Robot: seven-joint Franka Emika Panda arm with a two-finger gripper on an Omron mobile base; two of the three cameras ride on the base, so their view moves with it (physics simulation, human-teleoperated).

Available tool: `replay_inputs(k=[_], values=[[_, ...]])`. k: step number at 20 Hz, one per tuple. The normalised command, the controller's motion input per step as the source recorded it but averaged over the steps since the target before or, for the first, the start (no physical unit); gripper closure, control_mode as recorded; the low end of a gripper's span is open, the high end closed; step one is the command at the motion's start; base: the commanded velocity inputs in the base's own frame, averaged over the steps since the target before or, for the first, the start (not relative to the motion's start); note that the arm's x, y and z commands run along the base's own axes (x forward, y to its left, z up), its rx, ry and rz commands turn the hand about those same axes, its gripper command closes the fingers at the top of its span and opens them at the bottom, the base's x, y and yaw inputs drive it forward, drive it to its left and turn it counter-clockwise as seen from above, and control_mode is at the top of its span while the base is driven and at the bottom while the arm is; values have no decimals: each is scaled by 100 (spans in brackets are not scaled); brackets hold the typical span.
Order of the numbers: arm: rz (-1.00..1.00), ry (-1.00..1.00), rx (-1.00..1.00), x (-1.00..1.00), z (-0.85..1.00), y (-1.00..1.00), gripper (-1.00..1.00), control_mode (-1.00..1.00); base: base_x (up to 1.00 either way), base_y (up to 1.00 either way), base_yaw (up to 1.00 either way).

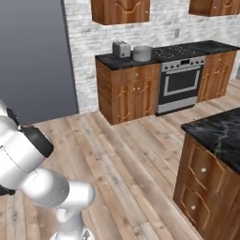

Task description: Turn on the sink faucet. Then move the cucumber from the counter to the sink. Turn off the sink. Move the vegetable from the sink to the pot next to the stove. Finally move the pot to the rear left burner.

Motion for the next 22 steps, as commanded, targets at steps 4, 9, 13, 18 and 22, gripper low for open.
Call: replay_inputs(k=[4,9,13,18,22], values=[[0,0,0,0,0,0,100,100,100,44,-22],[0,0,0,0,0,0,100,100,96,58,-19],[0,0,0,0,0,0,100,100,97,56,-17],[0,0,0,0,0,0,100,100,100,46,-14],[0,0,0,0,0,0,100,100,100,32,-3]])
